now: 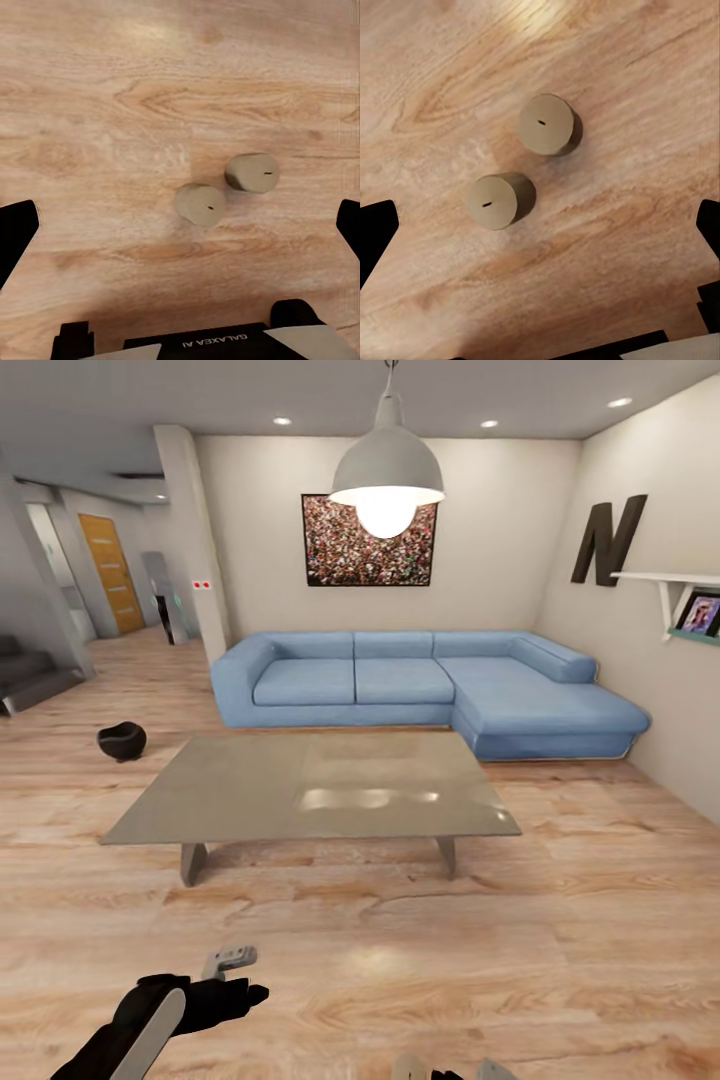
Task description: Place each of the two pumpkins and all three candles from the living room inside a cabinet in the living room (use any cabinet), then make sure every cabinet is closed, and position the cauldron so it is next to a table in the living room.
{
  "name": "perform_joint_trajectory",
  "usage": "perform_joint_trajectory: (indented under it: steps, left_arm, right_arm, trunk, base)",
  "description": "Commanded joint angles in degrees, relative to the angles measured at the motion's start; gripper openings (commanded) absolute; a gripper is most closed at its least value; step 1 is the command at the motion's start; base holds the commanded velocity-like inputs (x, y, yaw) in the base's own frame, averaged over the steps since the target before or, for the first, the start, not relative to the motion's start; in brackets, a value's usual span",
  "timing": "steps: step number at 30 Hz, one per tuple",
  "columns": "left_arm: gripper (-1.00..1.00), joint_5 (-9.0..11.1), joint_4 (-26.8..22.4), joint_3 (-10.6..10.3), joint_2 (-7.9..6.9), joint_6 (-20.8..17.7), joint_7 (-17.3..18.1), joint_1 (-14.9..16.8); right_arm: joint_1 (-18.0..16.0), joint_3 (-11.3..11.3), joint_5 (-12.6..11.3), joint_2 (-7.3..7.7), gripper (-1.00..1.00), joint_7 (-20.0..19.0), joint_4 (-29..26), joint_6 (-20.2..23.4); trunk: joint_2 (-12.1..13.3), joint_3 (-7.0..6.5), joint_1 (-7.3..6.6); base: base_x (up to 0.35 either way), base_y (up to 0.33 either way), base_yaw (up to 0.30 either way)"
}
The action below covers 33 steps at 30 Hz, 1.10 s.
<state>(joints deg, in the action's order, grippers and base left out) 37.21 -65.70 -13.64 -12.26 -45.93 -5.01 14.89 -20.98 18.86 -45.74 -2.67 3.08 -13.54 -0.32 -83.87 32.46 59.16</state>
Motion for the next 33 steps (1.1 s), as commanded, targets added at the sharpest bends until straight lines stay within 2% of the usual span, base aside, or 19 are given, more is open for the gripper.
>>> perform_joint_trajectory:
  steps: [1,12,33]
  left_arm:
    - [1.0,0.6,0.0,-0.2,-0.05,-0.1,-0.5,0.1]
    - [1.0,0.6,0.0,-0.1,-0.08,-0.1,-0.5,0.1]
    - [1.0,0.3,-0.1,-0.5,-0.12,-0.1,-0.5,0.1]
  right_arm:
    - [0.0,0.5,-0.5,0.03,1.0,0.3,-0.1,0.0]
    - [0.0,0.5,-0.5,0.04,1.0,-0.3,-0.1,0.0]
    - [0.0,0.5,-0.5,0.04,1.0,-0.4,-0.1,-0.1]
  trunk:
    - [0.0,0.06,0.01]
    - [0.0,0.06,0.01]
    - [0.0,0.06,0.01]
  base:
    - [0.16,0.006,0.288]
    - [0.064,0.072,0.26]
    - [-0.017,-0.017,0.009]
